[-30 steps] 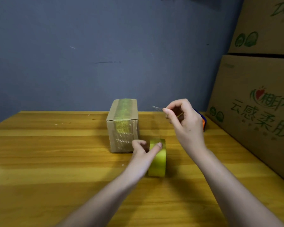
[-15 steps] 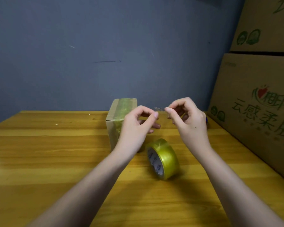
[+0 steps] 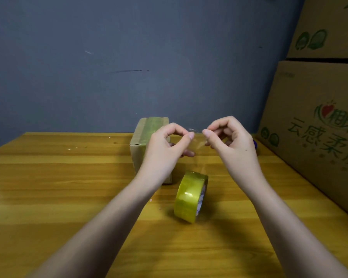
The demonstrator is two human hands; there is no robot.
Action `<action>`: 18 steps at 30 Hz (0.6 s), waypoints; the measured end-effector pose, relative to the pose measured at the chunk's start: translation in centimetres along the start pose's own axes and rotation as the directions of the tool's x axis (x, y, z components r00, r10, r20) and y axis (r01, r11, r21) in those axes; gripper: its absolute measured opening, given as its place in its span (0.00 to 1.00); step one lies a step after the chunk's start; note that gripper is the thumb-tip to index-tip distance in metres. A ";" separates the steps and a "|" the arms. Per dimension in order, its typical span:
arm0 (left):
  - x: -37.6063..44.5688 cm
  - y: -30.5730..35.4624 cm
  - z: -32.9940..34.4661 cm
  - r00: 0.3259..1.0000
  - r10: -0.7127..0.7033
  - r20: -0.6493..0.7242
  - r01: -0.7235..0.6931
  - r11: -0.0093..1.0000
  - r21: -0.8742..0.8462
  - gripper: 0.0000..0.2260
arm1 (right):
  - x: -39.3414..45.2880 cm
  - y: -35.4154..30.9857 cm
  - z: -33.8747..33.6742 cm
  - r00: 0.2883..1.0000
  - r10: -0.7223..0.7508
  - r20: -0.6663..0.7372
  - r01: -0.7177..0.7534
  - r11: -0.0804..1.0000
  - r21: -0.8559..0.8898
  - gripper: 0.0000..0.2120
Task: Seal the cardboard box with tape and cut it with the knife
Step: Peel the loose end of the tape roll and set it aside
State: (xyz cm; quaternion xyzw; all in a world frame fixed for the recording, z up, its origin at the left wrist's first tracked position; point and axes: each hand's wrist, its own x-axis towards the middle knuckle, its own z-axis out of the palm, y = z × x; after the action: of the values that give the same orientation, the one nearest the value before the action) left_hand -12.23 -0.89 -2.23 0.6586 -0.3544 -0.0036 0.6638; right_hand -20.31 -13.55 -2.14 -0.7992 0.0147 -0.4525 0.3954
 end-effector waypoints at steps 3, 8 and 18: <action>0.3 0.3 -0.2 0.997 -0.063 0.032 0.063 0.998 0.005 0.07 | -0.2 -0.1 -0.1 0.999 0.031 0.033 -0.032 0.999 0.023 0.06; 0.4 1.2 -0.6 0.974 -0.198 0.108 0.196 0.980 0.022 0.09 | -0.5 -0.3 -0.5 0.999 0.031 0.043 -0.034 0.998 0.049 0.09; 0.1 1.9 -0.8 0.963 -0.247 0.106 0.238 0.967 0.087 0.09 | -1.1 -0.5 -0.9 0.984 0.044 0.174 -0.059 0.995 0.083 0.04</action>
State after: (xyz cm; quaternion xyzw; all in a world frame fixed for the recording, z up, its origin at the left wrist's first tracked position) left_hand -12.60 0.02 -0.45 0.7195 -0.3090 -0.1104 0.6121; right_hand -21.82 -13.39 -2.38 -0.8165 -0.0185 -0.3717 0.4414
